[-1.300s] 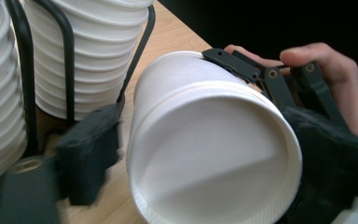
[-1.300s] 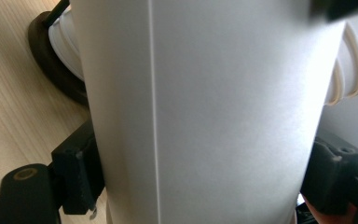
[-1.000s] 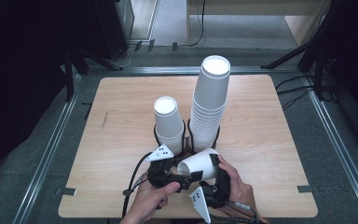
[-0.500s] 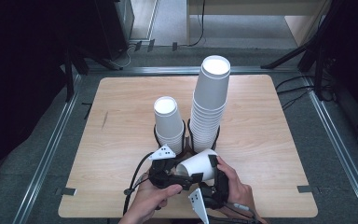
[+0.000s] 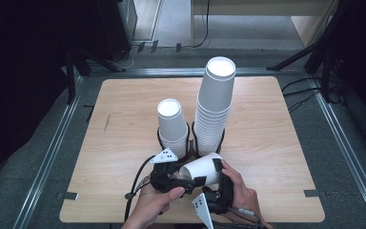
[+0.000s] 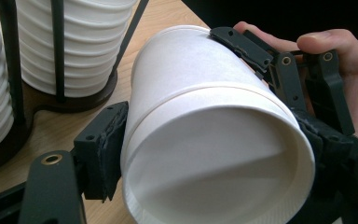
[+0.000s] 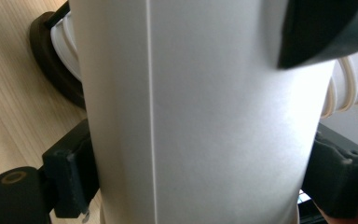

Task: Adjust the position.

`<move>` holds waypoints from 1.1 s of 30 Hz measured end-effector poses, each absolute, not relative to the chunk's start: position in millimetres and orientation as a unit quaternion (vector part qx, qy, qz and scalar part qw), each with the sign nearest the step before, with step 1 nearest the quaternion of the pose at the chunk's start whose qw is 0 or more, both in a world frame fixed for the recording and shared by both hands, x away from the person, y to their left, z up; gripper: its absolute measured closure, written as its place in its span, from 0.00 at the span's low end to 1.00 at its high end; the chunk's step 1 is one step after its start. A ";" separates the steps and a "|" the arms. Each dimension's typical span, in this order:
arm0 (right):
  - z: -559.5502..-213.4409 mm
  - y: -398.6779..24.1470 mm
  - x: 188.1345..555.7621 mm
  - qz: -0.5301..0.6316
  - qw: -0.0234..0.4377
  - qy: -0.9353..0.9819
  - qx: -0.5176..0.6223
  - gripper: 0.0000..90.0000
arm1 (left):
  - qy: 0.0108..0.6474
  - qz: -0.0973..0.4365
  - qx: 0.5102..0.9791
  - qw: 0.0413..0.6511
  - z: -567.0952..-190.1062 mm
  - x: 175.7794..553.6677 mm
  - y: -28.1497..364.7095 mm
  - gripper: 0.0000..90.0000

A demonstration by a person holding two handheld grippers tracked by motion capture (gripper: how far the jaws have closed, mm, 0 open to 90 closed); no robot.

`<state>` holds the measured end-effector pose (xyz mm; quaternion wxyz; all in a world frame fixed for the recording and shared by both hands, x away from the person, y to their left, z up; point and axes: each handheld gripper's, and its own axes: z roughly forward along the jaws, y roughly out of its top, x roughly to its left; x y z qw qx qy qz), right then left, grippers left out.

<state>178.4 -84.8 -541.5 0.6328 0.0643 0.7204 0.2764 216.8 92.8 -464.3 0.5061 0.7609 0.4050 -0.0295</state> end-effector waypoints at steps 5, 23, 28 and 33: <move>-543.5 -84.1 178.1 0.274 0.635 0.720 0.062 0.11 | 0.401 -0.029 0.764 0.505 -464.8 216.8 93.6 0.27; -544.5 -89.3 178.0 0.274 0.640 0.717 0.046 0.06 | 0.396 -0.023 0.763 0.510 -461.6 216.7 99.6 0.28; -542.7 -92.1 174.3 0.284 0.631 0.721 0.044 0.01 | 0.397 -0.026 0.759 0.515 -461.4 217.9 101.7 0.28; -541.1 -96.8 169.1 0.294 0.623 0.724 0.042 0.00 | 0.394 -0.025 0.757 0.520 -459.4 219.2 102.0 0.28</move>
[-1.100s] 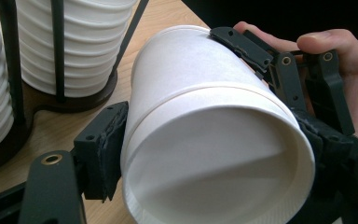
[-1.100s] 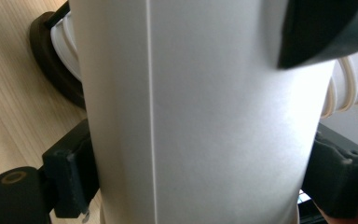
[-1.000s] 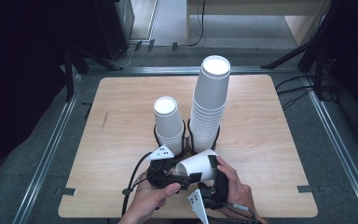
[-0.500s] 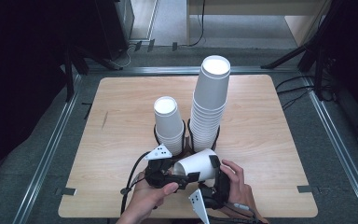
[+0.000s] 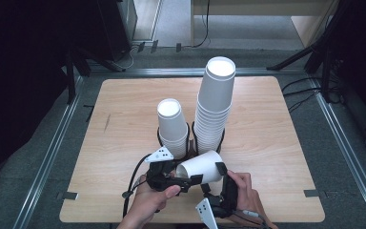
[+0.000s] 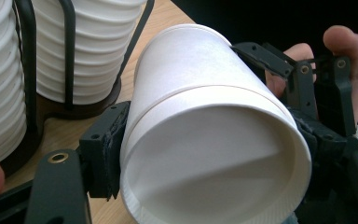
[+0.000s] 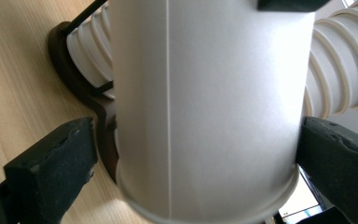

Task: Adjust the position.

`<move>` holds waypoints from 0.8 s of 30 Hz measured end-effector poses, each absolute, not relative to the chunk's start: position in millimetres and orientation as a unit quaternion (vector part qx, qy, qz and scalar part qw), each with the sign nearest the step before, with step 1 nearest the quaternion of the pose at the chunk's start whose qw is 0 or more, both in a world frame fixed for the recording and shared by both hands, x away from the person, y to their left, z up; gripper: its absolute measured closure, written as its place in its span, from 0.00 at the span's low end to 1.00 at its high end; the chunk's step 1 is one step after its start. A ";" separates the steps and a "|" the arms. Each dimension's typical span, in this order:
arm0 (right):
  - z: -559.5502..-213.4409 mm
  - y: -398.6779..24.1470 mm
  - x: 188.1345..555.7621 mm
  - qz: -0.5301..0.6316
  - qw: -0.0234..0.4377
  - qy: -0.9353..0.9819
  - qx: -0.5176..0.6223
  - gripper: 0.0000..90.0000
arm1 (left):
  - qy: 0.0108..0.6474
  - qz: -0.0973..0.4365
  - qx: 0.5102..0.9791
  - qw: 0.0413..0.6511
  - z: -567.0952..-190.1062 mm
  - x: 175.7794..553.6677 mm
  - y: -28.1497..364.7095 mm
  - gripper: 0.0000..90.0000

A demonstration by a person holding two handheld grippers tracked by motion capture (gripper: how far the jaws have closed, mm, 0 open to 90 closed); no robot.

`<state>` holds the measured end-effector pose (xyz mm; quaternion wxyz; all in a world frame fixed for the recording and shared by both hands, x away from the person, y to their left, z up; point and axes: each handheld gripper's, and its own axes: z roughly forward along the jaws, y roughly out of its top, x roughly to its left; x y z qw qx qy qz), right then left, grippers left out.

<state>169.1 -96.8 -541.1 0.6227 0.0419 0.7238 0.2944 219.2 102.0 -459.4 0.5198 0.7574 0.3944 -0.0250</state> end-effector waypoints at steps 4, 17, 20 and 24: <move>-537.9 -103.5 162.4 0.307 0.616 0.724 0.050 0.00 | 0.388 -0.029 0.756 0.526 -457.2 220.5 98.3 0.28; -513.4 -148.3 158.7 0.382 0.538 0.723 0.206 0.00 | 0.339 0.000 0.737 0.585 -444.8 216.8 91.4 0.28; -505.7 -156.7 160.8 0.409 0.512 0.717 0.239 0.00 | 0.327 0.023 0.722 0.609 -442.2 213.3 93.0 0.28; -496.1 -163.6 163.0 0.446 0.473 0.707 0.281 0.00 | 0.320 0.050 0.708 0.627 -440.7 208.6 93.3 0.28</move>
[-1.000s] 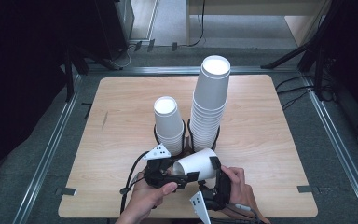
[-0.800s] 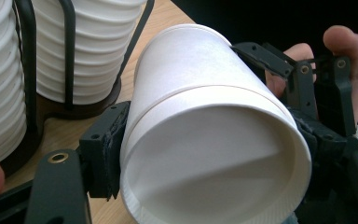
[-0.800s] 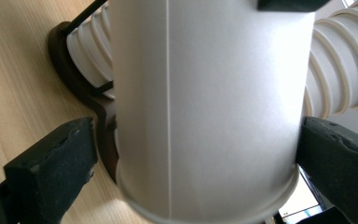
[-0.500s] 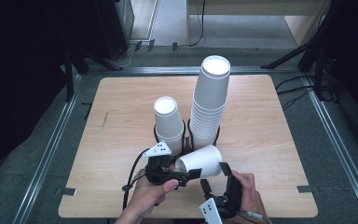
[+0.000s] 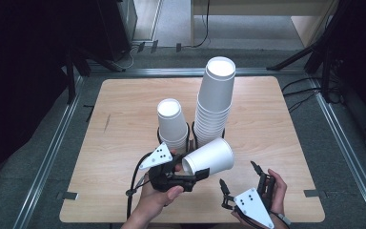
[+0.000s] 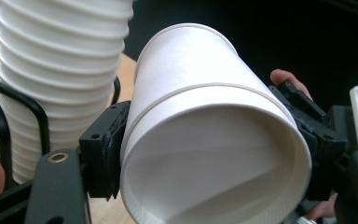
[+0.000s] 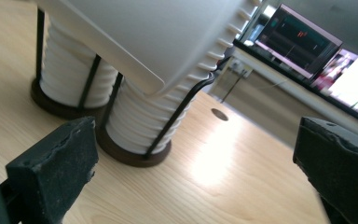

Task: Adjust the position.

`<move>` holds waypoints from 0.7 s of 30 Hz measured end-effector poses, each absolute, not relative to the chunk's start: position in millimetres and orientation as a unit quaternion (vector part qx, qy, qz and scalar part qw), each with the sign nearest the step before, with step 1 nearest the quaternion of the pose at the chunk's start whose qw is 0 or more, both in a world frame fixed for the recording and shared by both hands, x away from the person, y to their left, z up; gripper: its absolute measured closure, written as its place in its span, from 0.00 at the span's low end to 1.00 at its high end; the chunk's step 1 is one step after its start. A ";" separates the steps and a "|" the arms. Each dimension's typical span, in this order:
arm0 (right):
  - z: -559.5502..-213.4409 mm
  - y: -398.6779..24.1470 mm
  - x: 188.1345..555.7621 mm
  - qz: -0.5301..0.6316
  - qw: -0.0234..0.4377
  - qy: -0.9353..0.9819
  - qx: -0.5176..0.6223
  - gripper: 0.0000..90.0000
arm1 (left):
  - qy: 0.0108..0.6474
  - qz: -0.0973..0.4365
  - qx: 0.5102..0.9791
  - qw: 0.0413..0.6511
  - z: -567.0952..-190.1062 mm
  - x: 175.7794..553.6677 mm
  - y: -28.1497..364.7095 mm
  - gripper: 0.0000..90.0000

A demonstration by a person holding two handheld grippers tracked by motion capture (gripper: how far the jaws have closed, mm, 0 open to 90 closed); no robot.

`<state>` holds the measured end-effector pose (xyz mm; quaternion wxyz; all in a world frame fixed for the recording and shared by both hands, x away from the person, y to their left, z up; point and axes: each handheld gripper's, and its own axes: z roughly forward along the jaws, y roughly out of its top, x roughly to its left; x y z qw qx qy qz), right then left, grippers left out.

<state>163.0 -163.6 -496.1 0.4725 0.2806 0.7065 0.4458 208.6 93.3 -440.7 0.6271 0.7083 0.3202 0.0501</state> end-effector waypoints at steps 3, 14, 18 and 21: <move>-488.4 -166.6 163.5 0.471 0.447 0.697 0.304 0.00 | 0.314 0.070 0.698 0.640 -440.9 204.7 93.0 0.28; -462.2 -182.6 166.8 0.560 0.347 0.641 0.393 0.03 | 0.305 0.127 0.662 0.673 -444.9 196.1 94.1 0.28; -455.2 -184.8 167.3 0.585 0.305 0.622 0.422 0.02 | 0.305 0.148 0.650 0.680 -447.8 193.5 93.9 0.28; -449.3 -185.4 167.2 0.611 0.251 0.604 0.445 0.01 | 0.303 0.156 0.648 0.680 -449.4 192.3 92.5 0.27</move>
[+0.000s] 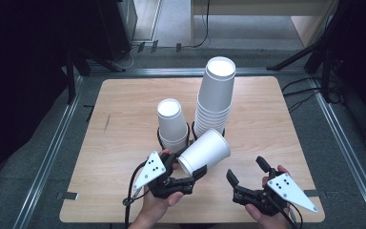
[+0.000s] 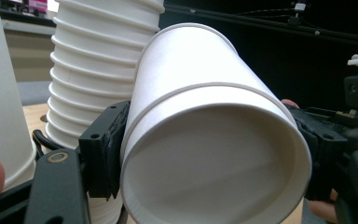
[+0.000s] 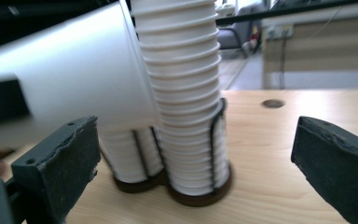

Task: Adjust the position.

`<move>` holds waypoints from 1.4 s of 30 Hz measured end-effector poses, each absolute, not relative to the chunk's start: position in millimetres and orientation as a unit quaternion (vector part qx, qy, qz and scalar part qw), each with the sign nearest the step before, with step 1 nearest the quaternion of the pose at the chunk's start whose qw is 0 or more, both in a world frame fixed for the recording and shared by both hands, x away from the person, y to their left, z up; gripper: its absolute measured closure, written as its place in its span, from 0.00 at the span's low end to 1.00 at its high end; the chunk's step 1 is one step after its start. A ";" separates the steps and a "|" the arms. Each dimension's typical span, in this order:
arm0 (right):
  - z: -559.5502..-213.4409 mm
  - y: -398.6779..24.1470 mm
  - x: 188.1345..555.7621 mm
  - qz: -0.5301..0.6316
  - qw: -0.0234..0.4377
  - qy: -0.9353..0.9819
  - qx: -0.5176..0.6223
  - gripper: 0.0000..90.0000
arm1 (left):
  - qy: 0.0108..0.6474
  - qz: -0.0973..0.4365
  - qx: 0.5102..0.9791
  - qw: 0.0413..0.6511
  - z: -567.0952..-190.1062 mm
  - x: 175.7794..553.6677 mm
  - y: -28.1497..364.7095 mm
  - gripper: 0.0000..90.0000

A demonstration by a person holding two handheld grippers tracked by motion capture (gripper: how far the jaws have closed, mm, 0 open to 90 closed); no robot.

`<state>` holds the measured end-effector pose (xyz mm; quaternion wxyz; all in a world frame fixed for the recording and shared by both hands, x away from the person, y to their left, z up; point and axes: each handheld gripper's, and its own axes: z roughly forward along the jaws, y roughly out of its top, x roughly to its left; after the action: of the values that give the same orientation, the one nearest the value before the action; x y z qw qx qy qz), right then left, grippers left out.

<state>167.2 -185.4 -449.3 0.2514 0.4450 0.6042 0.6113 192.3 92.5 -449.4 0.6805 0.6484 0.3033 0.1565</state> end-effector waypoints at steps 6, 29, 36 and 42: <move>-442.3 -182.0 168.1 0.649 0.159 0.566 0.483 0.01 | 0.303 0.173 0.641 0.683 -454.2 188.8 88.6 0.27; -446.8 -177.1 183.6 0.674 -0.108 0.427 0.593 0.00 | 0.301 0.213 0.639 0.675 -470.0 179.8 65.0 0.27; -454.5 -179.8 188.5 0.667 -0.158 0.389 0.616 0.00 | 0.296 0.217 0.642 0.674 -472.3 176.9 59.1 0.27; -454.5 -176.8 188.2 0.666 -0.177 0.381 0.617 0.00 | 0.286 0.216 0.646 0.674 -474.4 172.9 51.5 0.27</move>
<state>188.2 -176.8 -454.5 -0.1770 0.6167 0.3805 0.6659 172.9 51.5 -474.4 0.6740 0.6457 0.2864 0.2164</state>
